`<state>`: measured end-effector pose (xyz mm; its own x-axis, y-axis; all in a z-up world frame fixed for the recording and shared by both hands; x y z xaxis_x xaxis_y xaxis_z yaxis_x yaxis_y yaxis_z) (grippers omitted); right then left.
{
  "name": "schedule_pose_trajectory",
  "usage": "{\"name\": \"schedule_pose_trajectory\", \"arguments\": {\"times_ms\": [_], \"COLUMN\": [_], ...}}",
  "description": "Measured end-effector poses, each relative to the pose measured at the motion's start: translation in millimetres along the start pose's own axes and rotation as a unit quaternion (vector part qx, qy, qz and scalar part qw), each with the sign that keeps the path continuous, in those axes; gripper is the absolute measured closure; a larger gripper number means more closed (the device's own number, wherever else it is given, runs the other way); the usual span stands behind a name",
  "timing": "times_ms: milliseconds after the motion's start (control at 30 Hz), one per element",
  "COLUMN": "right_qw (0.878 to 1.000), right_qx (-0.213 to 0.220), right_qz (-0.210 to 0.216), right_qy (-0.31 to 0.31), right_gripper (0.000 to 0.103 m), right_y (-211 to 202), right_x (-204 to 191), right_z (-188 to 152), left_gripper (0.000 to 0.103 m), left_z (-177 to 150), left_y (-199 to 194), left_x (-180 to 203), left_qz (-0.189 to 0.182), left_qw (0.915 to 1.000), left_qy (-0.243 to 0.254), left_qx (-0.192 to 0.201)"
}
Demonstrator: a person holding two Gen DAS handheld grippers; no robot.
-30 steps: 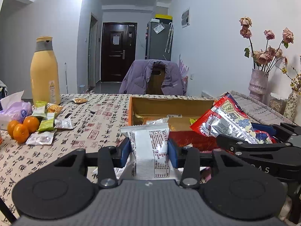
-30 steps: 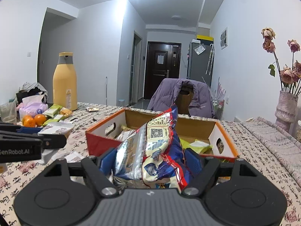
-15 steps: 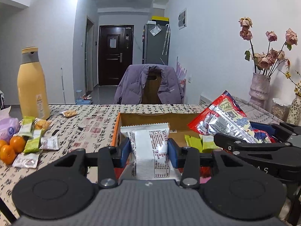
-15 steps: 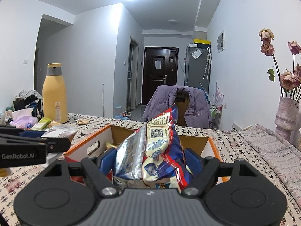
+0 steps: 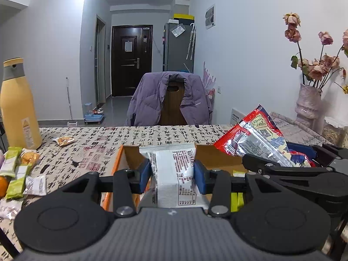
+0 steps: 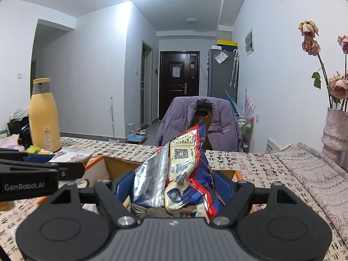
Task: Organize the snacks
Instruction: 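Carry both snacks over the box and release them inside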
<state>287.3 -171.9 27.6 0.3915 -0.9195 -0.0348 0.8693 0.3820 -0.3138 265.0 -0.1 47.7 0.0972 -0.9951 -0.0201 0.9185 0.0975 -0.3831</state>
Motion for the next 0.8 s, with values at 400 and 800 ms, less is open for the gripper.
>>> {"name": "schedule_pose_trajectory", "arguments": {"times_ms": [400,800], "right_qw": [0.999,0.998], "right_qx": [-0.045,-0.064], "right_qz": [-0.001,-0.003], "right_qy": [0.012,0.011], "right_gripper": [0.025,0.000], "right_y": [47.2,50.1], "right_x": [8.7,8.3], "right_z": [-20.5,-34.7], "left_gripper": [0.060,0.000], "left_z": [-10.8,-20.1], "left_y": [54.0,51.0], "left_x": [-12.2,-23.0], "left_qz": [0.026,0.044], "left_qw": [0.9989,0.9982], "left_qy": [-0.023,-0.038], "left_qx": [-0.031,-0.017]}}
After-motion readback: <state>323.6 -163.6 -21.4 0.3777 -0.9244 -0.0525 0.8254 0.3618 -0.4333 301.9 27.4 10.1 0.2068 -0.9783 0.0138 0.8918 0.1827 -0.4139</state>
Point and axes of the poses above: each gripper's, at about its wrist camera, not at the fingertips, and y roughly the way its jaws point, x to its right, z to its top, the point moved 6 cm from there along y, roughly the way its jaws point, and after that the axes turned 6 degrees about z, right-handed, at the moved point
